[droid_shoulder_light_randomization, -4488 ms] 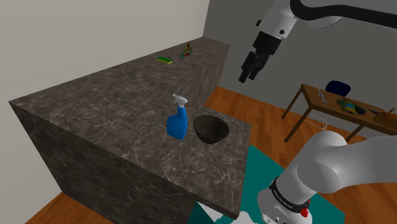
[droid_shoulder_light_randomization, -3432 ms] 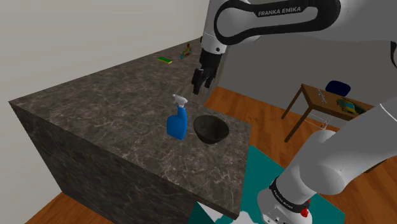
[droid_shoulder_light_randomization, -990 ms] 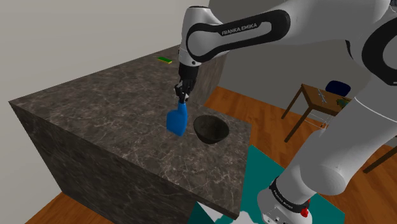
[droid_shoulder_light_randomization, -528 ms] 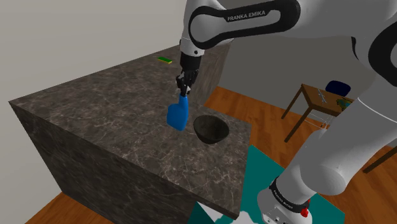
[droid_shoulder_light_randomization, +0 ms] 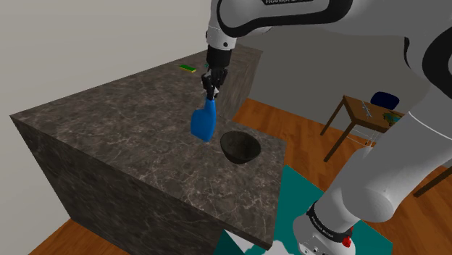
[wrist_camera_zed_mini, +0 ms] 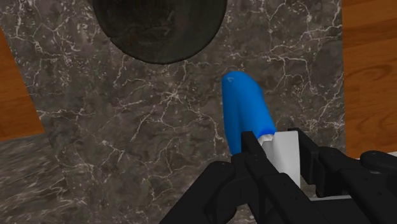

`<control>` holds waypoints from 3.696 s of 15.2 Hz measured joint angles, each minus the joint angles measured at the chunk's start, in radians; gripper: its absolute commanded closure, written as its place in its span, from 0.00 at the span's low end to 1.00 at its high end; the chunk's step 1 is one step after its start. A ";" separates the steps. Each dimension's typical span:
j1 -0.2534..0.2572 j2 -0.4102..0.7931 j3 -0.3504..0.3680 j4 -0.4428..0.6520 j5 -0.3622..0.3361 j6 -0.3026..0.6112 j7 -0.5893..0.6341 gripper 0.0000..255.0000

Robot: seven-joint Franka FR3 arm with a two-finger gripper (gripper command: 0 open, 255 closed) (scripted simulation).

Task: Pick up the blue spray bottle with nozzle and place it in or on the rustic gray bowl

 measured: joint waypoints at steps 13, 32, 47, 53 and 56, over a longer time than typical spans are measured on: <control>-0.004 -0.007 -0.005 0.165 0.000 -0.173 -0.006 1.00; -0.086 -0.327 -0.148 0.019 -0.024 -0.347 -0.227 1.00; -0.087 -0.372 -0.149 -0.225 -0.026 -0.148 -0.227 1.00; -0.088 -0.377 -0.151 -0.312 -0.027 -0.067 -0.229 1.00; -0.088 -0.379 -0.151 -0.352 -0.027 -0.028 -0.228 1.00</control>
